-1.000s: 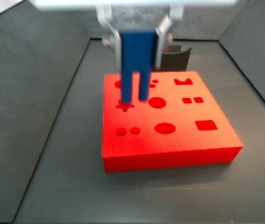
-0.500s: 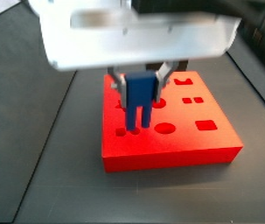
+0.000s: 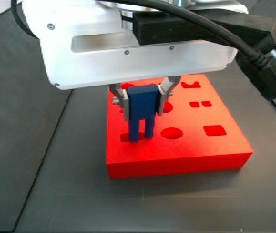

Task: Pick up the square-circle object. Move up. Rotate the square-circle object. Move to above the board. Insert the square-circle object.
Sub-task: Insert the square-circle object.

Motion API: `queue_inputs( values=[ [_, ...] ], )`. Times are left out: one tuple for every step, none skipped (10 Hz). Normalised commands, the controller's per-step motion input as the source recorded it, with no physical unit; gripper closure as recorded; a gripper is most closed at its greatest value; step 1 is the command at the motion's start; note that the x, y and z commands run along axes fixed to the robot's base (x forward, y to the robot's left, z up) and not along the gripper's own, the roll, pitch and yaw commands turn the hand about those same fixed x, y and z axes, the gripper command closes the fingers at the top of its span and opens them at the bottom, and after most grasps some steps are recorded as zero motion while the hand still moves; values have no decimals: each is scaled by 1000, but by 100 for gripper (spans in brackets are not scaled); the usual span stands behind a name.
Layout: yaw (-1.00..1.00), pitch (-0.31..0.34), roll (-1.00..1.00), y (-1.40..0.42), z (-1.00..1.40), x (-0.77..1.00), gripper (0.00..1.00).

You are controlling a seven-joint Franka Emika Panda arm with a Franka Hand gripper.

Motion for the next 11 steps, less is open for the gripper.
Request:
queue_inputs(
  values=[
    [-314, 0, -90, 66, -23, -334, 100],
    [-329, 0, -117, 6, -34, -354, 100],
    [-346, 0, -146, 0, -103, -280, 100],
    [-294, -30, -190, -20, -277, -43, 100],
    [-237, -34, -187, -71, -429, 23, 100],
    [-231, -29, -163, -103, -623, 206, 100],
    [-149, -33, -147, -60, -629, 283, 100],
    [-46, 0, -63, -20, -626, 243, 100],
    [0, 0, 0, 0, -606, 157, 100],
    [14, 0, 6, 0, -486, 0, 100],
    [189, 0, 27, 74, -300, -186, 100]
  ],
)
